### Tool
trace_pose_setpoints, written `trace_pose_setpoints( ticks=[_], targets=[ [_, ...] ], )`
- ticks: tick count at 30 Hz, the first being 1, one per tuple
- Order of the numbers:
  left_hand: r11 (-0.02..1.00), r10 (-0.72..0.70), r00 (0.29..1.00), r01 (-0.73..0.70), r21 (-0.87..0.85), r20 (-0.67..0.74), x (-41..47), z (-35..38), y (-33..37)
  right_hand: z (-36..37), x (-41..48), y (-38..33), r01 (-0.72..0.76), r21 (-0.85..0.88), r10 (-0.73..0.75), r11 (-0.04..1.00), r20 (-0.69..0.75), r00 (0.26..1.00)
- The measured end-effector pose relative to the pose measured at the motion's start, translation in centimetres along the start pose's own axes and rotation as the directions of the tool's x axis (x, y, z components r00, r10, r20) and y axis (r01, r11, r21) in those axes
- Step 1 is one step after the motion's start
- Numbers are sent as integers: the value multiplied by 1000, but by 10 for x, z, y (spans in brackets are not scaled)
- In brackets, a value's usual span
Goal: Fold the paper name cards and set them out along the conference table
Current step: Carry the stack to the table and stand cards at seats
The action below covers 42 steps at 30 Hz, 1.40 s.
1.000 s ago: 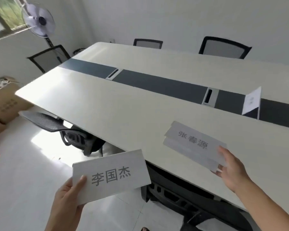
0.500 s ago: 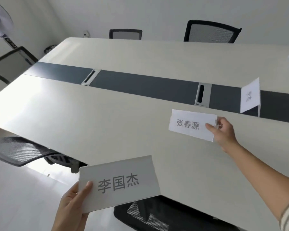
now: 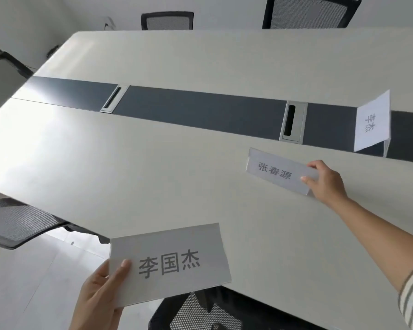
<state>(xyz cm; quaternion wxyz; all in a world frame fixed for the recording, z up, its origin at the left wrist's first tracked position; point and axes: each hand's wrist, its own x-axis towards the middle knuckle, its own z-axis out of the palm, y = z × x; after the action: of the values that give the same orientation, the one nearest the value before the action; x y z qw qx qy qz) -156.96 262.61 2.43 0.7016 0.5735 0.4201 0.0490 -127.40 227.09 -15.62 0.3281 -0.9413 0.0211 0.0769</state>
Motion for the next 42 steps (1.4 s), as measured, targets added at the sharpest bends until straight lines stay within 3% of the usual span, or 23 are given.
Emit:
trace_pose_setpoints(
  ticks=[4, 7, 12, 18, 28, 42],
  targets=[
    [1000, -9, 1000, 9, 7, 19, 2, 7, 2, 3, 4, 2, 54, -218, -53, 974, 11, 999],
    [1000, -14, 1000, 14, 10, 13, -1, 8, 2, 11, 8, -6, 131, -456, -173, 880, -52, 984],
    [999, -40, 999, 40, -2, -28, -7, 4, 1, 48, -4, -49, 258, -661, -167, 704, 199, 966],
    [998, -56, 995, 56, -10, -77, -11, -3, 1, 57, 21, -57, 237, -690, -93, 684, 240, 966],
    [997, -76, 991, 73, -32, -112, -9, -9, -4, 34, 78, -53, 265, -659, -129, 704, 248, 960],
    [997, -31, 993, 22, -77, -116, -6, -25, -10, 29, 75, -62, 245, -649, -80, 721, 274, 959]
  ],
)
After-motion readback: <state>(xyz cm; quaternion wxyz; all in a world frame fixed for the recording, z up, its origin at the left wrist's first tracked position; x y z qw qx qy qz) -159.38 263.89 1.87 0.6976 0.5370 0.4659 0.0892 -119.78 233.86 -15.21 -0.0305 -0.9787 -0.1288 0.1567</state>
